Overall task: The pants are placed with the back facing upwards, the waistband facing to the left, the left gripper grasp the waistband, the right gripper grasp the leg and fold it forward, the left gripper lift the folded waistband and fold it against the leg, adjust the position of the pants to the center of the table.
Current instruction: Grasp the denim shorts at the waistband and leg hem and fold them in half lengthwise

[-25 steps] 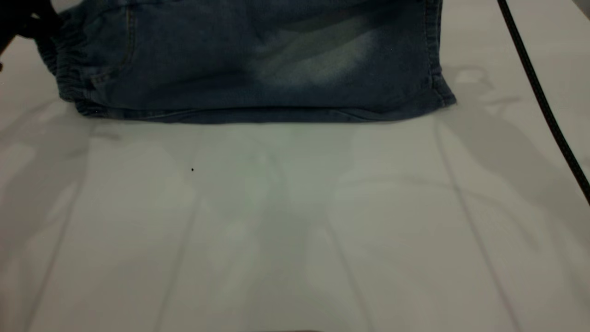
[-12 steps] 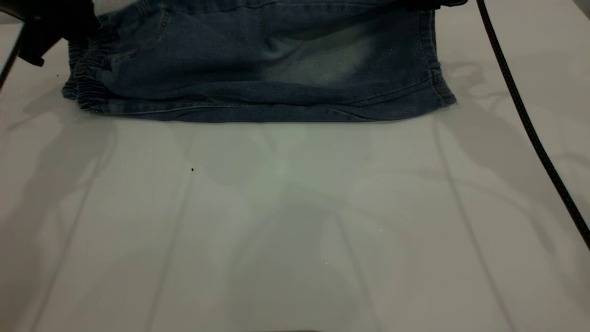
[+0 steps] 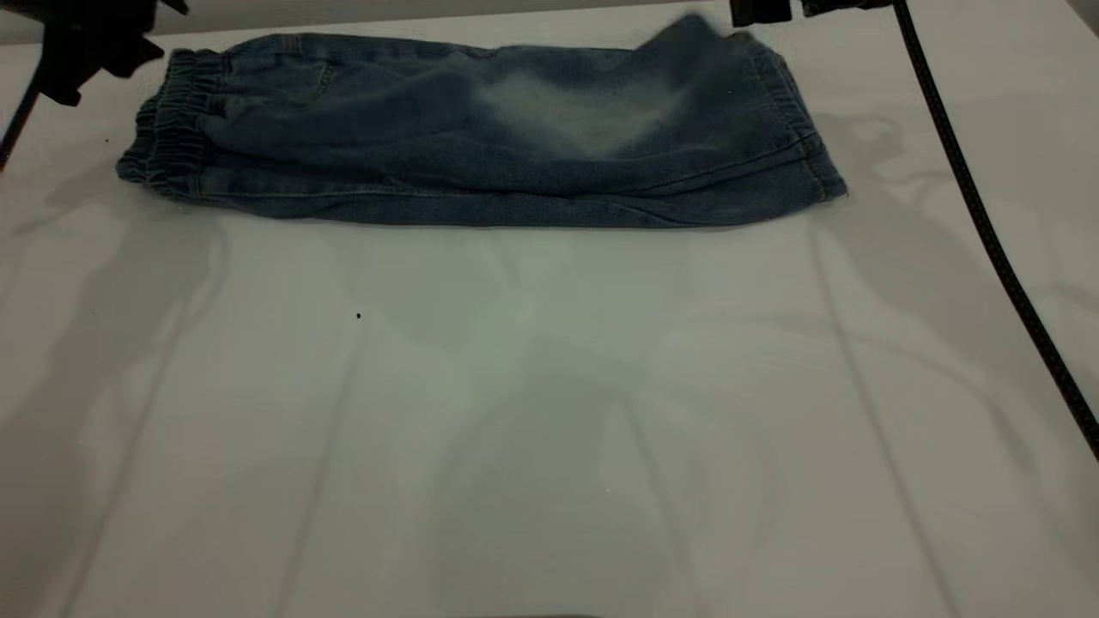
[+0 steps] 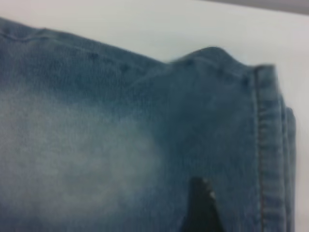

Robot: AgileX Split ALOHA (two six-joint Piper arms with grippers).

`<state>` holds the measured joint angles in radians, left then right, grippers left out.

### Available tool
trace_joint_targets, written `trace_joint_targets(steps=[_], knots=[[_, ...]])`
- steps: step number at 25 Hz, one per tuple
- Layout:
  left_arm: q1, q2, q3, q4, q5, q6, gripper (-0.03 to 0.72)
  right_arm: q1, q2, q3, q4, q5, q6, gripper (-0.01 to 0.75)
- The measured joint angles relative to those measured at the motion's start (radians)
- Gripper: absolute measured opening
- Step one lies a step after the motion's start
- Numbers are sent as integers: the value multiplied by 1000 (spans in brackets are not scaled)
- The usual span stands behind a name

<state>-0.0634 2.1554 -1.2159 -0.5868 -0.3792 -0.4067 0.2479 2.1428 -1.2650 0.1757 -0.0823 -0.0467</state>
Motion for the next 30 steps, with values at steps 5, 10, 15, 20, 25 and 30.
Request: trace_joint_targets(steps=[5, 10, 15, 20, 25, 30], knots=[[0, 0, -5, 186, 120, -2, 443, 0, 0, -1, 5, 50, 0, 491], [4, 0, -108, 388, 370, 10, 447, 0, 0, -1, 5, 82, 0, 494], [6, 0, -291, 595, 777, 98, 447, 0, 0, -1, 4, 117, -1, 494], [11, 0, -438, 713, 1094, 183, 447, 1, 0, -25, 1, 200, -16, 494], [44, 0, -496, 771, 1179, 225, 447, 22, 0, -142, 1, 423, -28, 494], [86, 17, -499, 744, 1168, 313, 447, 64, 0, -285, 1, 659, -36, 494]])
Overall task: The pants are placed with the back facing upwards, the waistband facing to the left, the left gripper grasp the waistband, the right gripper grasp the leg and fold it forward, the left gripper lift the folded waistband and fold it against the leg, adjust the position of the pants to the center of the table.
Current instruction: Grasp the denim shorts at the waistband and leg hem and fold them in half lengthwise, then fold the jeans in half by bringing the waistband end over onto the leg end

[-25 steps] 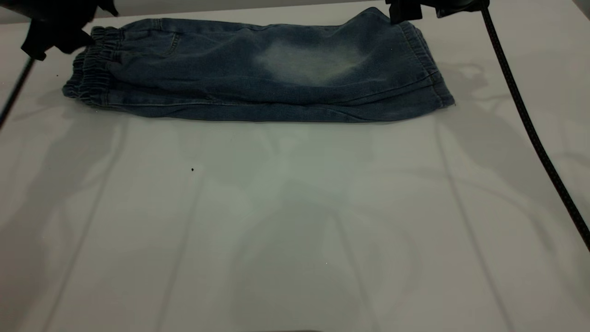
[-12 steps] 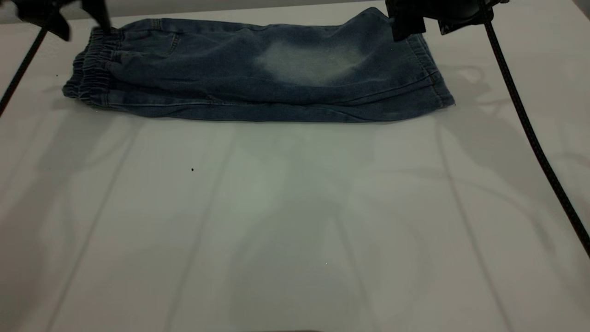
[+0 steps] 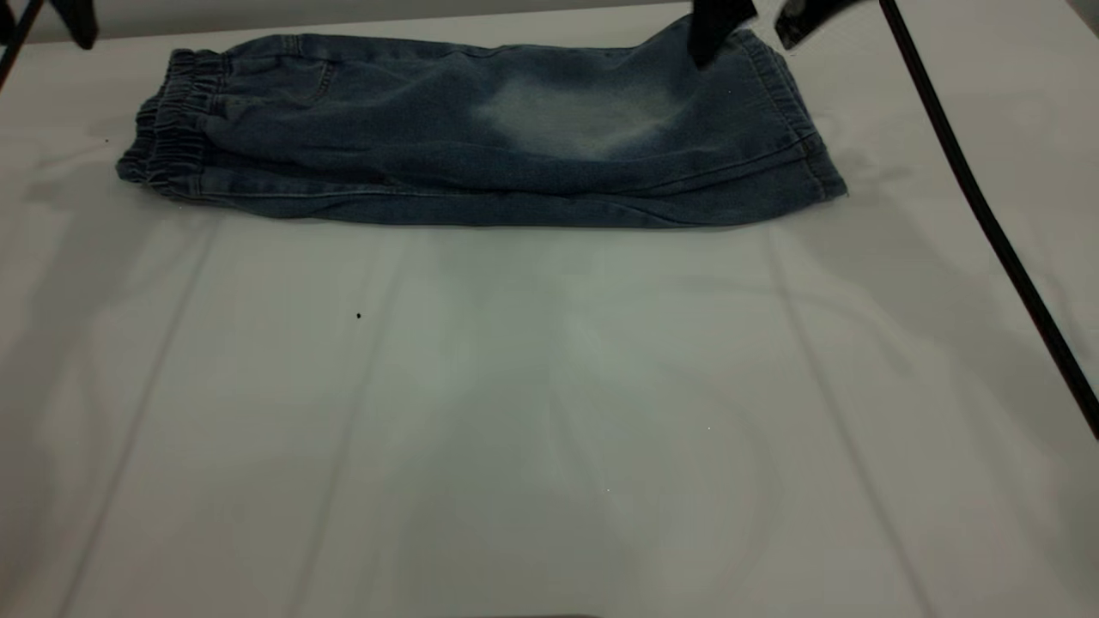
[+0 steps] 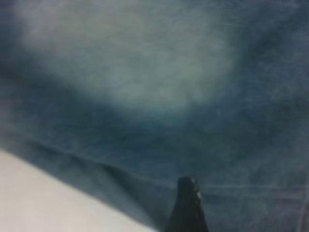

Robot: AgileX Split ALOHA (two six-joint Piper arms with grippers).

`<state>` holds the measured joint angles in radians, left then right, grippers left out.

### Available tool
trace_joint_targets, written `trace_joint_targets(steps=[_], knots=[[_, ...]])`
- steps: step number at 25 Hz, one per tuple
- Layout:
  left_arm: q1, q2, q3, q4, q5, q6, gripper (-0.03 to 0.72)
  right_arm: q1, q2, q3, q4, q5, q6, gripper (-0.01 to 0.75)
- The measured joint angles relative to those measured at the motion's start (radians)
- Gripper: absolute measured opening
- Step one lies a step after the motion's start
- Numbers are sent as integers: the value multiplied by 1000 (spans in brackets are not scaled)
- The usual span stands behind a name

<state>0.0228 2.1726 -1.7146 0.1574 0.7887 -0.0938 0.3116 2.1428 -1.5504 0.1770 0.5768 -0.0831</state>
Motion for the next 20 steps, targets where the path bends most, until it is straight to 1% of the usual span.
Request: trace_joint_targets(steps=[4, 7, 10, 15, 20], knots=[[4, 55, -3, -76, -48, 103, 447, 44, 0, -73, 3, 78, -10, 494], [4, 105, -13, -145, -98, 165, 447, 81, 0, -102, 3, 107, -14, 494], [4, 152, -32, -200, -145, 182, 447, 116, 0, -117, 4, 116, -13, 494], [4, 220, -86, -211, -170, 190, 447, 151, 0, -122, 7, 124, -13, 494], [4, 276, -151, -212, -170, 192, 447, 157, 3, -122, 7, 127, -13, 494]])
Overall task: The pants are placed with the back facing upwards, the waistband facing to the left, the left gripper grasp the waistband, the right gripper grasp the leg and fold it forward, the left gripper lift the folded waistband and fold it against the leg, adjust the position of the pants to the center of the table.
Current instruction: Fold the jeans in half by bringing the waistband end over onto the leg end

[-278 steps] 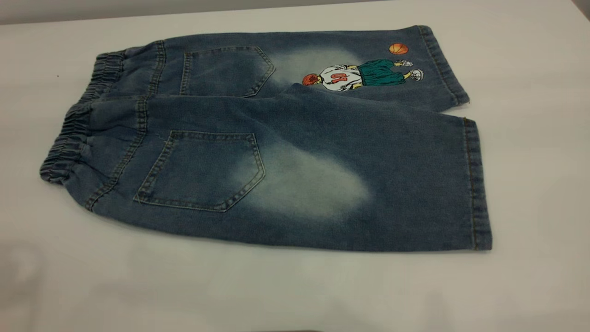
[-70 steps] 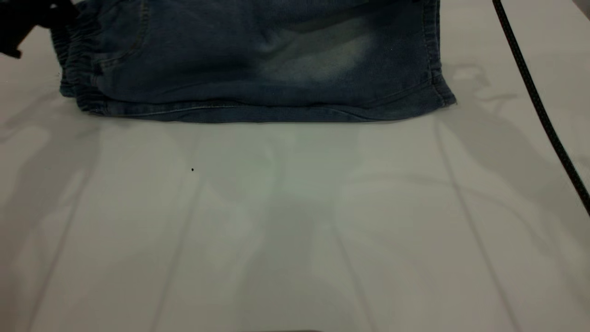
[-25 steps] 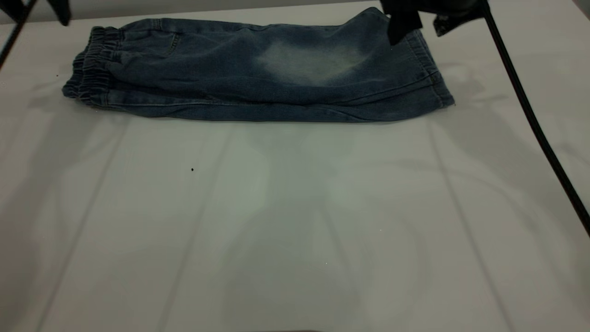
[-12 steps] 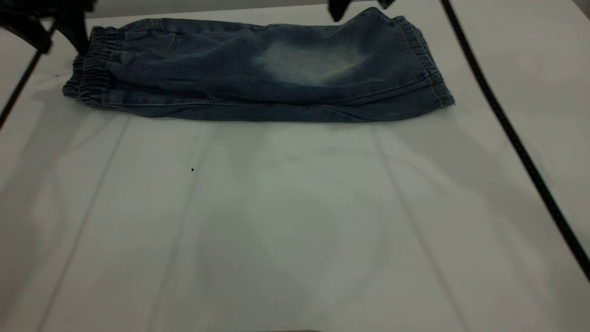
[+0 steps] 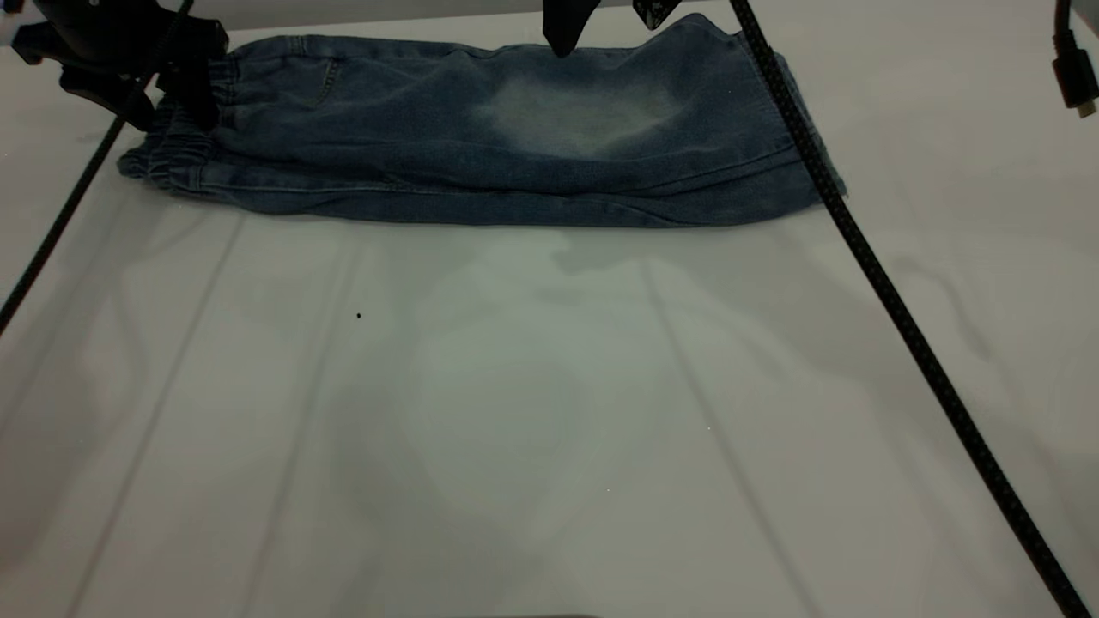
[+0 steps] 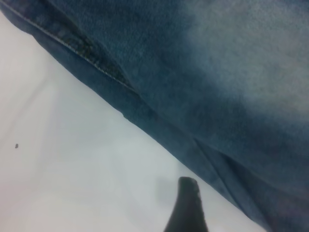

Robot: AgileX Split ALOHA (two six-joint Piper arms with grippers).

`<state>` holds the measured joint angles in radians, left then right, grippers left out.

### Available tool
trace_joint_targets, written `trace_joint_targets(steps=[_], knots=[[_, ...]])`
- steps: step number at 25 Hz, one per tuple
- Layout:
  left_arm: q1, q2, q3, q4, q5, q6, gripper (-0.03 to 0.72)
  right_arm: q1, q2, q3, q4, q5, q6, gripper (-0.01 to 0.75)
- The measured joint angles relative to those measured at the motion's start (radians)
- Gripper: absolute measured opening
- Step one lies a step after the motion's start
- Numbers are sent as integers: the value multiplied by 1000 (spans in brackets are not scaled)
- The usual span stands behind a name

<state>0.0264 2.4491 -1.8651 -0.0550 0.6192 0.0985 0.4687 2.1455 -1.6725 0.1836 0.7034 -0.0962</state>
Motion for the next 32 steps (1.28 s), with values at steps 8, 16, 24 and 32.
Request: trace_joint_targets(steps=[8, 16, 24, 32], knots=[[0, 50, -40, -6, -1, 22, 447, 0, 4, 0, 25, -58, -1, 494], [4, 74, -50, -110, -34, 30, 273, 0, 20, 0, 97, -237, -3, 494], [5, 72, -58, -184, -54, 37, 83, 0, 97, 0, 121, -397, -3, 494], [1, 45, -117, -187, 132, 51, 77, 0, 204, 0, 125, -499, -4, 494]])
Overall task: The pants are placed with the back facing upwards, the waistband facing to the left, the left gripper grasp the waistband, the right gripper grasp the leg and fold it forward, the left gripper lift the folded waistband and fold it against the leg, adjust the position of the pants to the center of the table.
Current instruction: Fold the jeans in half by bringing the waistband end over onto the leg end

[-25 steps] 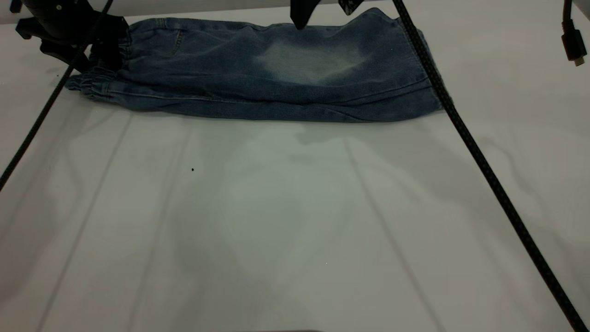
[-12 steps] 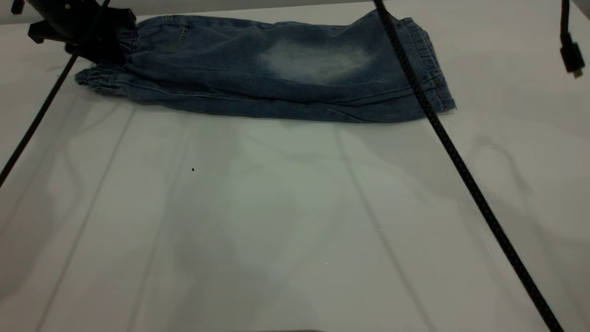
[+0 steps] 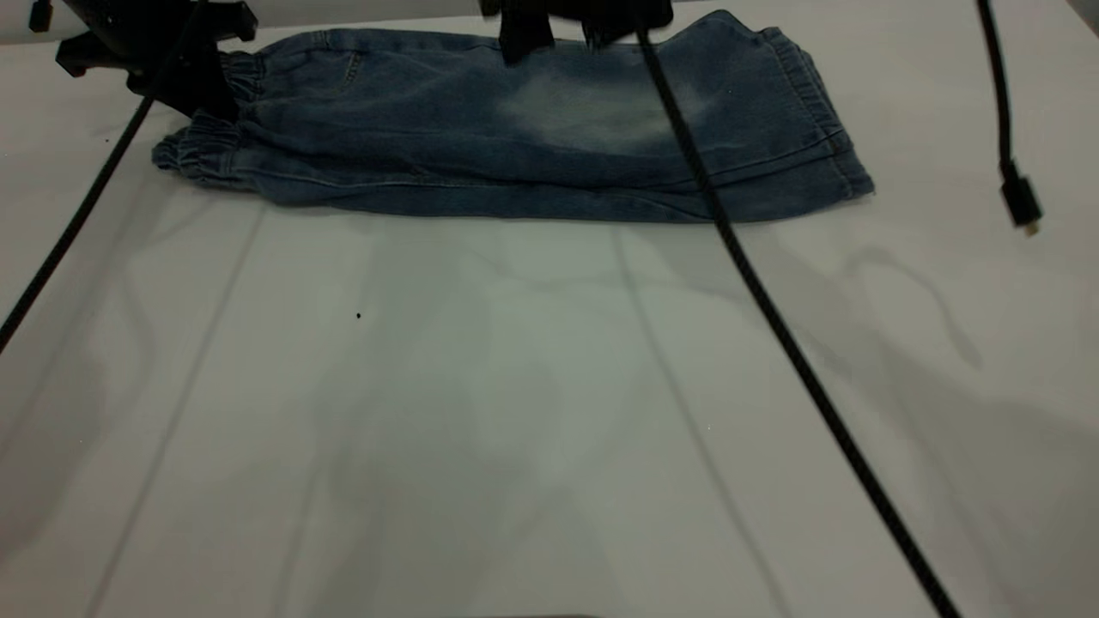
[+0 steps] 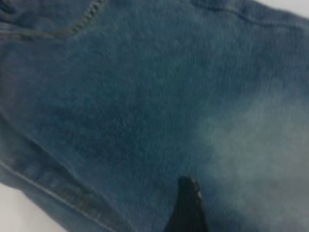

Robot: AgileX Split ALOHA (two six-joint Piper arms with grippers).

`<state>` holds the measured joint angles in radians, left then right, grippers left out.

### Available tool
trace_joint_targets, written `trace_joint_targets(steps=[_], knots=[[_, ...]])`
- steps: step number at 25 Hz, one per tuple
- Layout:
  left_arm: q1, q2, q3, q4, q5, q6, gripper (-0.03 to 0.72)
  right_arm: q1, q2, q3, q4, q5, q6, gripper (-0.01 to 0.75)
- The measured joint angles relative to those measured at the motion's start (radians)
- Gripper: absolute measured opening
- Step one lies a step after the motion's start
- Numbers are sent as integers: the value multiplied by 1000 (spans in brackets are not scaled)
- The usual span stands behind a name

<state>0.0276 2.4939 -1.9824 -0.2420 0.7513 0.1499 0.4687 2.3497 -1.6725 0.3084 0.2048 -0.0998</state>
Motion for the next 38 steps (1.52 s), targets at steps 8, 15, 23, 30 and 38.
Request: trace_joint_targets(steps=[8, 15, 23, 30, 38], knots=[[-31, -47, -144, 1, 198, 29, 78, 0, 92, 0, 5, -62, 0, 494], [-80, -47, -316, 4, 319, 34, 77, 17, 141, -2, 48, -93, 0, 489], [-142, -47, -473, 4, 371, 41, 77, 107, 151, -51, 51, -15, -10, 461], [-177, -47, -502, 4, 385, 41, 77, 109, 120, -251, 36, 322, -51, 458], [-204, -47, -505, -1, 394, 40, 77, -63, 12, -371, -9, 637, -50, 458]])
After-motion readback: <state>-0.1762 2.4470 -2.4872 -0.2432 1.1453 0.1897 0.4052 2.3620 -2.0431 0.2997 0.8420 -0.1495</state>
